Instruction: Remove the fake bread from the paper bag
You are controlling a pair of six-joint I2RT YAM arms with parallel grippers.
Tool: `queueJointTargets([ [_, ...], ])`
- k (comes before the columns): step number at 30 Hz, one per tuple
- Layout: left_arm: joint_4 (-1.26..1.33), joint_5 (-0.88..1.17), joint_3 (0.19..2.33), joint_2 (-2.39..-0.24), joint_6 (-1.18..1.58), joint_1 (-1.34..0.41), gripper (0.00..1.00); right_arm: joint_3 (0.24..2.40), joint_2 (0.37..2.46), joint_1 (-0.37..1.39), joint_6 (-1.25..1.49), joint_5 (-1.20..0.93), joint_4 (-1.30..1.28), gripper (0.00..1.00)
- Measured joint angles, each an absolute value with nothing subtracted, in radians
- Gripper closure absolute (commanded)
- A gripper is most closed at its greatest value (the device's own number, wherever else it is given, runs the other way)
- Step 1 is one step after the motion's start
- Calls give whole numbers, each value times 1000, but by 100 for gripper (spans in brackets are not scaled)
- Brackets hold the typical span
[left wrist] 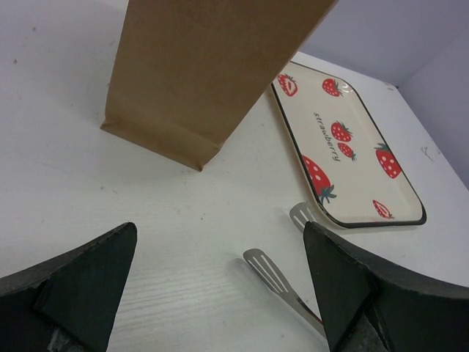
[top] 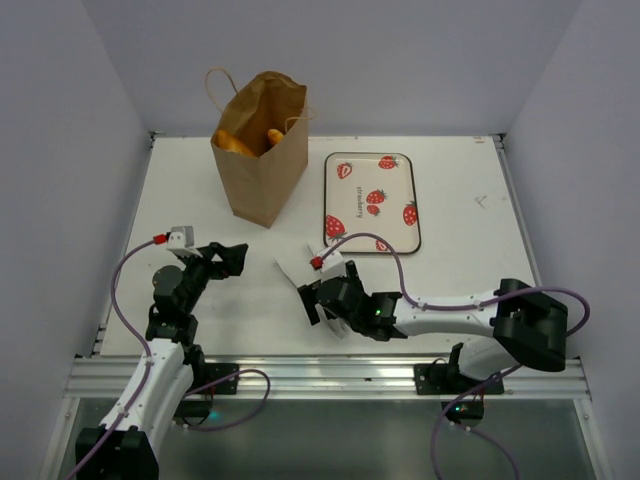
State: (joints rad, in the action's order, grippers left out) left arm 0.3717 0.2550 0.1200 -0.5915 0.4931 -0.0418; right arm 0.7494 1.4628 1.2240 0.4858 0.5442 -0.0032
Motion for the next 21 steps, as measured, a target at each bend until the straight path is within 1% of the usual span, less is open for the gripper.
queueJointTargets([
  [5,372,255,120,-591,493,-42,0,679,1412,1224,477,510,49,1],
  [9,372,256,120,-592,493,-42,0,689,1418,1224,464,505,73,1],
  [15,372,255,120,-590,493,-42,0,765,1485,1224,461,515,52,1],
  [21,372,255,120,-589,487,-42,0,745,1477,1224,472,518,64,1],
])
